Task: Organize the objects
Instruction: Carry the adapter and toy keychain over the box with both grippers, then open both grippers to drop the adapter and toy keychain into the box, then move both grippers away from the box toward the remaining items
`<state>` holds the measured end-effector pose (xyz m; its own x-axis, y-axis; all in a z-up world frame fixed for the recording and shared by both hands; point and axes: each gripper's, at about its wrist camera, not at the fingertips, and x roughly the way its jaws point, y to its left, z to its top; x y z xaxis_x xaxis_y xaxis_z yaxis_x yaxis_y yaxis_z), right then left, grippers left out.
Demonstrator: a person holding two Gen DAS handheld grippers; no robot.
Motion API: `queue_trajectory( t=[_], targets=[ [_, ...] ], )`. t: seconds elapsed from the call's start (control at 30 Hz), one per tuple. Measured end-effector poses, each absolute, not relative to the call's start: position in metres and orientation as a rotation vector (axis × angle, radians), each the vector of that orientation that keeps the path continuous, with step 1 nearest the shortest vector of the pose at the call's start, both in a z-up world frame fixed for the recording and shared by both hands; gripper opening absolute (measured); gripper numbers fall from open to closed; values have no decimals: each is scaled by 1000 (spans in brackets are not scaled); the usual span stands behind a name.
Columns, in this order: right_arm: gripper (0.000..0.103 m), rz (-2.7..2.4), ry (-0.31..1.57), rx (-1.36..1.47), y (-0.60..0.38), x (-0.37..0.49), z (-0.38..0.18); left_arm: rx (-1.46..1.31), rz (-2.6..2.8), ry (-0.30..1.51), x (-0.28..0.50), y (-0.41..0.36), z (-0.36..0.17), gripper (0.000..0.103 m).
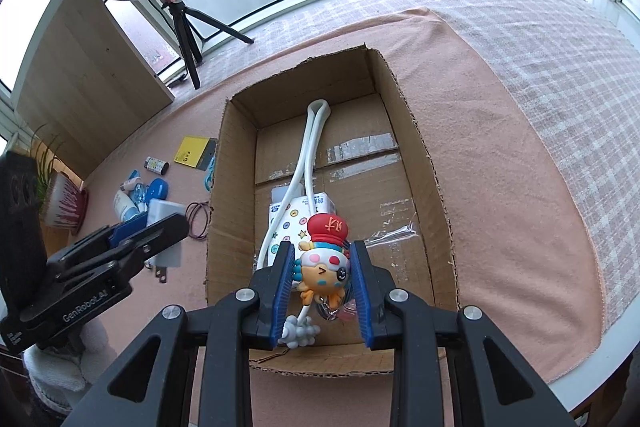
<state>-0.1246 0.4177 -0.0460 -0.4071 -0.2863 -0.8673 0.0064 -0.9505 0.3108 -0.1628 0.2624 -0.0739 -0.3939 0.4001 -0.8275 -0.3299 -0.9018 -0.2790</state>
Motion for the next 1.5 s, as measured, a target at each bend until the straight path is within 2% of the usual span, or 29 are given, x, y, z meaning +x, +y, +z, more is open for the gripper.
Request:
queue_trajectory(
  t=[0.27,0.77,0.9,0.97,1.03,1.1,1.5],
  targets=[
    [26,-2459,-388,1612,424,-125,-53,-1404,2281,-54,-169,289,-84,38],
    [26,-2452,-395,1634,426,-125,-58,-1397,2279,-55,-166,291,-81,38],
    [26,-2466,-380,1632,425,-123,-57,-1388,2290,-71,-166,286,-77,48],
    [30,-2481,-355,1627,423,-121,-56,-1387,2292,-66,-166,284,-76,48],
    [40,-2510,-341,1609,423,-119,-52,-1388,2288,-75,-166,281,-75,51],
    [44,-2539,-322,1588,423,-118,-48,-1383,2297,-86,-165,276,-73,51],
    [44,-2548,-321,1539,404,-117,-40,-1414,2347,-121,-150,223,-69,51]
  ],
)
